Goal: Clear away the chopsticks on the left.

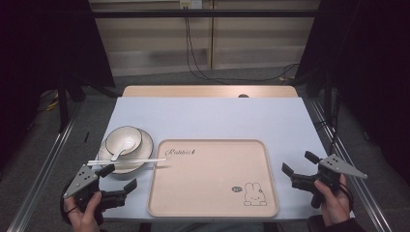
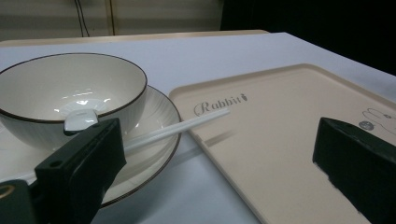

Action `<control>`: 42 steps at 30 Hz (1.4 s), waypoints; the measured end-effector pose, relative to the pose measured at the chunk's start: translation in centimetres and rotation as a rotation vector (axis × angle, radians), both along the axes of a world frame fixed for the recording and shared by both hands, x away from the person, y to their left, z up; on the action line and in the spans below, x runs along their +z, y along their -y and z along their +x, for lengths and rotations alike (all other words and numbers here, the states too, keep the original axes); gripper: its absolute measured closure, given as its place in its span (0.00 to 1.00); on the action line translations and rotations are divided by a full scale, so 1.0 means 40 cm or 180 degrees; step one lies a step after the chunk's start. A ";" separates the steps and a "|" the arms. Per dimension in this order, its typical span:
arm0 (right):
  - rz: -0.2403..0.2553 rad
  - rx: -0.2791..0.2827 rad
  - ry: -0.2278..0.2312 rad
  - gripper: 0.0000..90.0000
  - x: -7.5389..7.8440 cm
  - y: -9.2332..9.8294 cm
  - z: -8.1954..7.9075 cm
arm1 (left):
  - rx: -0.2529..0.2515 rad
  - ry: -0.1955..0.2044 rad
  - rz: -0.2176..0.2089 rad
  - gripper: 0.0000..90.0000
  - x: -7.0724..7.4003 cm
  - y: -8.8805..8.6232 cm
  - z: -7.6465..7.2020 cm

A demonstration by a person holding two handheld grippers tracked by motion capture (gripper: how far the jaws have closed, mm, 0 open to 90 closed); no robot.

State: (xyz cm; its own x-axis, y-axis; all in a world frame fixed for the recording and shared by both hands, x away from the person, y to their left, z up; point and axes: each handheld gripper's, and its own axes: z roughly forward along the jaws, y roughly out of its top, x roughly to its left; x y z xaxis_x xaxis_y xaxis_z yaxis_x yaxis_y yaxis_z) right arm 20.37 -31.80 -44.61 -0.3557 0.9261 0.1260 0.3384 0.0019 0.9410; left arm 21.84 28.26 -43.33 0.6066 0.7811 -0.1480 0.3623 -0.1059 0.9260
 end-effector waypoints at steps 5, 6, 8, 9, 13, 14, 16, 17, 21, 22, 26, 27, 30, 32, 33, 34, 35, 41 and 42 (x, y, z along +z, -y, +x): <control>-0.0005 0.0014 -0.0002 0.01 0.000 -0.001 -0.002 | -0.0029 -0.0011 0.0028 0.03 0.004 -0.005 0.001; -0.0001 0.0019 0.0001 0.01 -0.001 -0.001 -0.001 | -0.0037 -0.0016 0.0018 0.03 0.004 -0.007 0.001; 0.0008 0.0022 -0.0009 0.01 -0.001 -0.001 -0.002 | 0.0000 -0.0027 0.0020 0.04 0.012 -0.022 -0.001; 0.0003 0.0017 -0.0003 0.01 -0.001 -0.001 -0.003 | -0.0003 -0.0035 0.0044 0.04 0.016 -0.028 -0.002; 0.0000 0.0017 0.0003 0.01 -0.001 -0.001 -0.004 | 0.0082 -0.0081 0.0019 0.06 0.022 -0.044 0.000; 0.0000 0.0019 0.0004 0.01 0.000 -0.001 -0.004 | 0.0042 -0.0121 0.0040 0.06 0.023 -0.056 0.003; -0.0007 0.0020 0.0005 0.01 0.000 -0.002 -0.004 | 0.0023 -0.0120 0.0066 0.06 0.024 -0.062 0.004; -0.0008 0.0035 -0.0003 0.01 0.000 -0.003 -0.005 | -0.0066 -0.0125 0.0105 0.06 0.024 -0.074 0.006; -0.0004 0.0033 -0.0008 0.01 0.000 -0.003 -0.005 | -0.0125 -0.0160 0.0279 0.06 0.031 -0.101 0.013; -0.0012 0.0034 -0.0004 0.01 0.000 -0.003 -0.005 | -0.0167 -0.0180 0.0329 0.06 0.034 -0.108 0.016; -0.0029 0.0036 0.0000 0.02 -0.001 -0.005 -0.004 | -0.0435 -0.0194 0.0514 0.10 0.047 -0.132 0.029; -0.0034 0.0042 0.0003 0.02 -0.001 -0.004 -0.004 | -0.0486 -0.0216 0.0573 0.13 0.050 -0.136 0.034; -0.0027 0.0056 -0.0007 0.02 -0.001 -0.006 -0.003 | -0.0564 -0.0211 0.0753 0.15 0.056 -0.152 0.053; -0.0049 0.0060 0.0007 0.02 -0.002 -0.007 -0.002 | -0.0667 -0.0229 0.0753 0.21 0.057 -0.166 0.072; -0.0049 0.0060 0.0007 0.02 -0.002 -0.007 -0.002 | -0.0667 -0.0229 0.0753 0.22 0.057 -0.166 0.072; -0.0041 0.0068 0.0001 0.02 -0.002 -0.007 -0.002 | -0.0820 -0.0204 0.0855 0.30 0.053 -0.180 0.092; -0.0041 0.0068 0.0001 0.02 -0.002 -0.007 -0.002 | -0.0820 -0.0204 0.0855 0.33 0.053 -0.180 0.092; -0.0047 0.0076 -0.0021 0.02 -0.002 -0.008 -0.002 | -0.0971 -0.0189 0.1012 0.46 0.047 -0.190 0.140; -0.0045 0.0081 -0.0021 0.02 -0.002 -0.008 -0.002 | -0.0980 -0.0198 0.1084 0.48 0.047 -0.190 0.148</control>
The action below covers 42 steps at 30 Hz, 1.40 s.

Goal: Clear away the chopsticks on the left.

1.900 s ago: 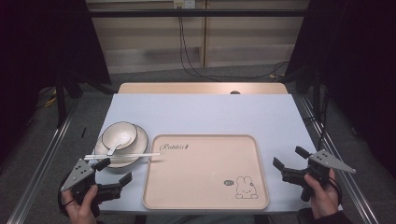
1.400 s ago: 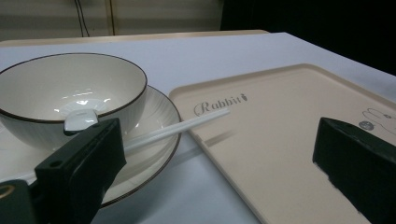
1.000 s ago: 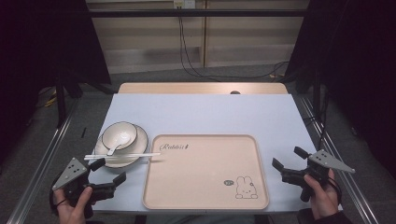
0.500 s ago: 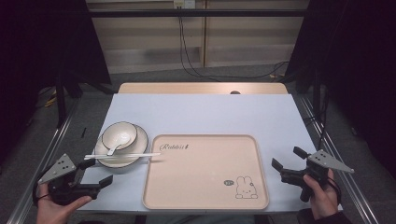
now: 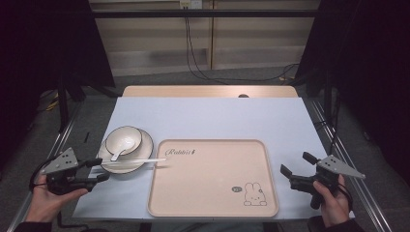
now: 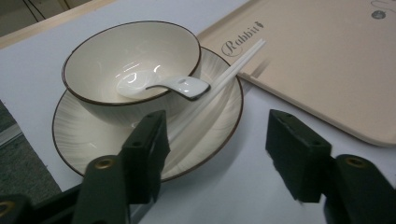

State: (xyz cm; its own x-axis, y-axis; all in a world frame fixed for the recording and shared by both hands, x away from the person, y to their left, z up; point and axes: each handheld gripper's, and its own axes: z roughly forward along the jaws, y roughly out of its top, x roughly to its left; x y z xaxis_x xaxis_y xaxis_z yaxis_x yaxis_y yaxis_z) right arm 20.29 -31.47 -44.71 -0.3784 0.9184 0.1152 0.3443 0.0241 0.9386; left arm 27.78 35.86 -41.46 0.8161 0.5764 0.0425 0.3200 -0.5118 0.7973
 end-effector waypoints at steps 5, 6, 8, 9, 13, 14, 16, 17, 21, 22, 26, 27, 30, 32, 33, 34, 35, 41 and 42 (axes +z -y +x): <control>0.0022 0.0012 0.0019 0.02 0.000 -0.002 0.000 | -0.0073 -0.0023 0.0223 0.60 -0.010 -0.005 0.036; 0.0026 0.0013 0.0016 0.02 0.000 -0.002 0.000 | -0.0085 -0.0007 0.0265 0.61 -0.014 -0.003 0.042; 0.0023 0.0015 0.0016 0.02 0.000 -0.003 0.000 | -0.0172 0.0012 0.0372 0.65 -0.019 0.001 0.054; 0.0024 0.0015 0.0008 0.02 0.000 -0.003 0.000 | -0.0204 0.0012 0.0437 0.66 -0.022 0.004 0.059; 0.0020 0.0023 0.0006 0.02 0.000 -0.004 0.000 | -0.0299 0.0029 0.0565 0.73 -0.020 0.006 0.078; 0.0014 0.0023 0.0007 0.02 0.000 -0.004 0.000 | -0.0348 0.0022 0.0582 0.74 -0.020 0.007 0.082; -0.0005 0.0029 0.0015 0.02 0.000 -0.003 0.000 | -0.0392 0.0050 0.0679 0.76 -0.022 0.011 0.088; -0.0001 0.0030 0.0008 0.02 0.000 -0.004 0.000 | -0.0413 0.0046 0.0756 0.76 -0.023 0.014 0.089; -0.0028 0.0014 -0.0001 0.02 -0.001 -0.001 -0.001 | -0.0473 0.0069 0.0755 0.78 -0.035 0.022 0.097; 0.0008 0.0010 0.0006 0.02 0.000 -0.002 -0.002 | -0.0475 0.0071 0.0755 0.78 -0.038 0.023 0.100; -0.0019 0.0025 0.0009 0.02 0.000 -0.003 -0.002 | -0.0527 0.0079 0.0802 0.79 -0.043 0.031 0.102; -0.0036 0.0029 0.0005 0.02 -0.001 -0.002 -0.002 | -0.0541 0.0070 0.0767 0.80 -0.047 0.034 0.102; -0.0039 0.0023 0.0011 0.02 -0.001 -0.001 -0.001 | -0.0564 0.0081 0.0781 0.82 -0.048 0.039 0.104; -0.0045 0.0024 0.0012 0.02 -0.001 -0.002 -0.001 | -0.0607 0.0077 0.0840 0.82 -0.048 0.041 0.106; -0.0042 0.0032 0.0012 0.02 -0.001 -0.002 -0.001 | -0.0640 0.0052 0.0848 0.83 -0.051 0.044 0.108; -0.0049 0.0025 0.0020 0.02 -0.001 -0.002 -0.001 | -0.0674 0.0026 0.0863 0.83 -0.055 0.048 0.109; -0.0056 0.0033 0.0013 0.02 -0.001 -0.002 -0.001 | -0.0668 0.0023 0.0873 0.83 -0.059 0.053 0.108; -0.0050 0.0035 0.0005 0.02 -0.001 -0.003 -0.001 | -0.0773 -0.0007 0.0908 0.83 -0.073 0.067 0.113; -0.0049 0.0027 0.0005 0.02 -0.001 -0.003 -0.001 | -0.0770 -0.0013 0.0931 0.83 -0.074 0.070 0.114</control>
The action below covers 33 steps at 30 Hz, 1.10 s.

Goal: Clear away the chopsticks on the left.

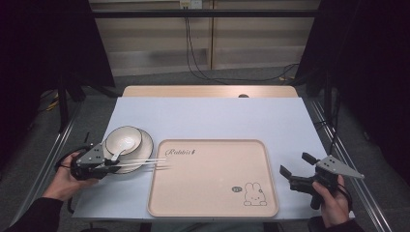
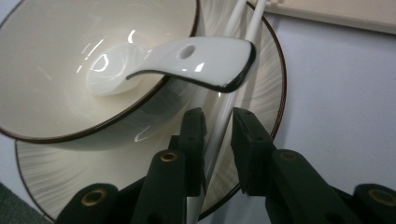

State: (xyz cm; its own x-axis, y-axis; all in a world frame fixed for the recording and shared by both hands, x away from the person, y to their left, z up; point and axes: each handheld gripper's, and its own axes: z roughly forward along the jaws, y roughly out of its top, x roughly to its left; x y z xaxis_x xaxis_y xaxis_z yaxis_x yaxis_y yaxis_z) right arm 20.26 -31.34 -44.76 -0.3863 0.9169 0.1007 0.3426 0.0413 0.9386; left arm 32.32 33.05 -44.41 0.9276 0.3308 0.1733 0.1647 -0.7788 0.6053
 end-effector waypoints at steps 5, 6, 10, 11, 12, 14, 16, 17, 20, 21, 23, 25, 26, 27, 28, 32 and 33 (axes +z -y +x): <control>0.0002 0.0007 -0.0009 0.02 0.000 0.000 0.000 | -0.0052 -0.0122 0.0027 0.86 -0.001 0.009 0.011; -0.0002 -0.0003 -0.0005 0.02 0.000 0.000 0.000 | -0.0082 -0.0141 0.0057 0.87 0.000 0.009 0.014; -0.0002 0.0006 -0.0006 0.02 -0.001 0.001 0.000 | -0.0164 -0.0241 0.0105 0.91 0.004 0.013 0.021; -0.0001 0.0004 -0.0013 0.02 0.000 0.001 0.000 | -0.0215 -0.0274 0.0114 0.93 0.005 0.014 0.023; -0.0004 0.0003 -0.0016 0.02 -0.001 0.001 0.000 | -0.0217 -0.0275 0.0108 0.94 0.005 0.015 0.024; -0.0002 0.0003 -0.0019 0.02 -0.001 0.001 0.000 | -0.0246 -0.0292 0.0122 0.94 0.007 0.015 0.027; -0.0003 0.0001 -0.0022 0.02 -0.001 0.001 -0.001 | -0.0209 -0.0330 0.0085 0.94 0.006 0.015 0.027; -0.0005 0.0002 -0.0023 0.02 -0.001 0.001 0.000 | -0.0198 -0.0334 0.0079 0.94 0.006 0.014 0.026; -0.0005 0.0001 -0.0023 0.02 -0.001 0.001 0.000 | -0.0147 -0.0361 0.0042 0.94 0.009 0.012 0.026; -0.0008 0.0002 -0.0023 0.02 -0.001 0.002 0.000 | -0.0117 -0.0347 0.0022 0.94 0.009 0.012 0.024; -0.0006 0.0000 -0.0025 0.02 -0.001 0.002 0.000 | -0.0114 -0.0399 0.0004 0.94 0.012 0.011 0.024; -0.0007 0.0000 -0.0029 0.02 -0.001 0.002 0.000 | -0.0087 -0.0421 -0.0018 0.94 0.016 0.012 0.022; -0.0014 -0.0002 -0.0023 0.02 -0.001 0.002 0.001 | -0.0070 -0.0455 -0.0051 0.94 0.018 0.011 0.021; -0.0014 -0.0006 -0.0029 0.02 -0.001 0.001 0.000 | -0.0041 -0.0449 -0.0106 0.94 0.018 0.012 0.019; -0.0016 -0.0004 -0.0029 0.02 -0.002 0.001 0.000 | -0.0044 -0.0436 -0.0087 0.94 0.021 0.010 0.018; -0.0007 -0.0007 -0.0034 0.02 -0.002 0.001 0.000 | 0.0016 -0.0481 -0.0157 0.94 0.027 0.009 0.010; -0.0010 -0.0003 -0.0036 0.02 -0.002 0.002 0.000 | 0.0017 -0.0508 -0.0179 0.94 0.029 0.008 0.008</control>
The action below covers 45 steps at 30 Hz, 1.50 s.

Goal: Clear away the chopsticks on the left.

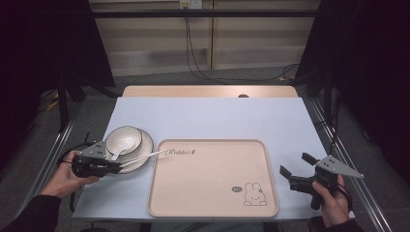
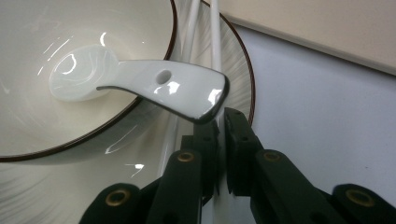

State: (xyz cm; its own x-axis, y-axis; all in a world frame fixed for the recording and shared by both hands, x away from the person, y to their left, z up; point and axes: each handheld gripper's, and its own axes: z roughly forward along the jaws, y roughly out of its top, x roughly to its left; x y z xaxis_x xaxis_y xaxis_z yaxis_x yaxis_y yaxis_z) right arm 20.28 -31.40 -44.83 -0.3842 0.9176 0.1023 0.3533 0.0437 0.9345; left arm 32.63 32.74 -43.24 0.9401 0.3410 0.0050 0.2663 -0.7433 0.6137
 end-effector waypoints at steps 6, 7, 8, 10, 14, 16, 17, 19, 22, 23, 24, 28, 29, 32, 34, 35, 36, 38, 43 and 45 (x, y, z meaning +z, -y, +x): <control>-0.0006 0.0003 0.0014 0.02 0.000 -0.001 0.002 | 0.0115 -0.0042 -0.0200 0.94 0.011 0.000 -0.017; -0.0003 0.0003 0.0014 0.02 0.000 -0.001 0.001 | 0.0151 -0.0047 -0.0218 0.94 0.013 0.000 -0.021; -0.0004 0.0005 0.0013 0.02 0.000 -0.001 0.001 | 0.0152 -0.0068 -0.0226 0.94 0.016 -0.001 -0.024; 0.0005 0.0011 0.0009 0.02 0.001 -0.002 0.000 | 0.0230 -0.0075 -0.0247 0.94 0.017 -0.001 -0.034; -0.0003 0.0011 0.0018 0.02 0.000 -0.001 0.001 | 0.0366 -0.0114 -0.0334 0.94 0.020 -0.009 -0.048; 0.0003 0.0017 0.0015 0.02 0.001 -0.002 0.001 | 0.0460 -0.0159 -0.0382 0.94 0.025 -0.013 -0.059; 0.0003 0.0015 0.0015 0.02 0.001 -0.002 0.001 | 0.0490 -0.0172 -0.0453 0.94 0.025 -0.015 -0.065; -0.0003 0.0014 0.0017 0.02 0.001 -0.002 0.001 | 0.0570 -0.0205 -0.0493 0.94 0.028 -0.017 -0.075; -0.0004 0.0015 0.0030 0.02 0.001 -0.002 0.003 | 0.0666 -0.0222 -0.0529 0.94 0.035 -0.017 -0.091; -0.0004 0.0016 0.0023 0.02 0.001 -0.002 0.002 | 0.0698 -0.0232 -0.0566 0.94 0.036 -0.014 -0.097; -0.0003 0.0016 0.0030 0.02 0.001 -0.002 0.003 | 0.0722 -0.0254 -0.0566 0.94 0.039 -0.011 -0.104; 0.0005 0.0024 0.0036 0.02 0.001 -0.002 0.004 | 0.0875 -0.0146 -0.0638 0.94 0.051 0.005 -0.129; 0.0006 0.0025 0.0037 0.02 0.001 -0.003 0.004 | 0.0927 -0.0193 -0.0716 0.94 0.053 0.011 -0.135; -0.0001 0.0034 0.0043 0.02 0.001 -0.003 0.004 | 0.1038 -0.0186 -0.0727 0.94 0.060 0.026 -0.151; 0.0000 0.0039 0.0042 0.02 0.001 -0.004 0.004 | 0.1127 -0.0198 -0.0789 0.94 0.061 0.032 -0.159; -0.0005 0.0038 0.0043 0.02 0.001 -0.004 0.004 | 0.1160 -0.0185 -0.0820 0.94 0.061 0.036 -0.163; -0.0003 0.0037 0.0038 0.02 0.002 -0.004 0.004 | 0.1187 -0.0217 -0.0866 0.94 0.062 0.039 -0.166; -0.0012 0.0042 0.0041 0.02 0.002 -0.005 0.005 | 0.1235 -0.0217 -0.0905 0.94 0.062 0.049 -0.174; 0.0006 0.0051 0.0028 0.02 0.002 -0.007 0.006 | 0.1355 -0.0309 -0.0944 0.94 0.059 0.083 -0.192; 0.0006 0.0053 0.0029 0.02 0.002 -0.007 0.006 | 0.1448 -0.0350 -0.0961 0.94 0.057 0.095 -0.198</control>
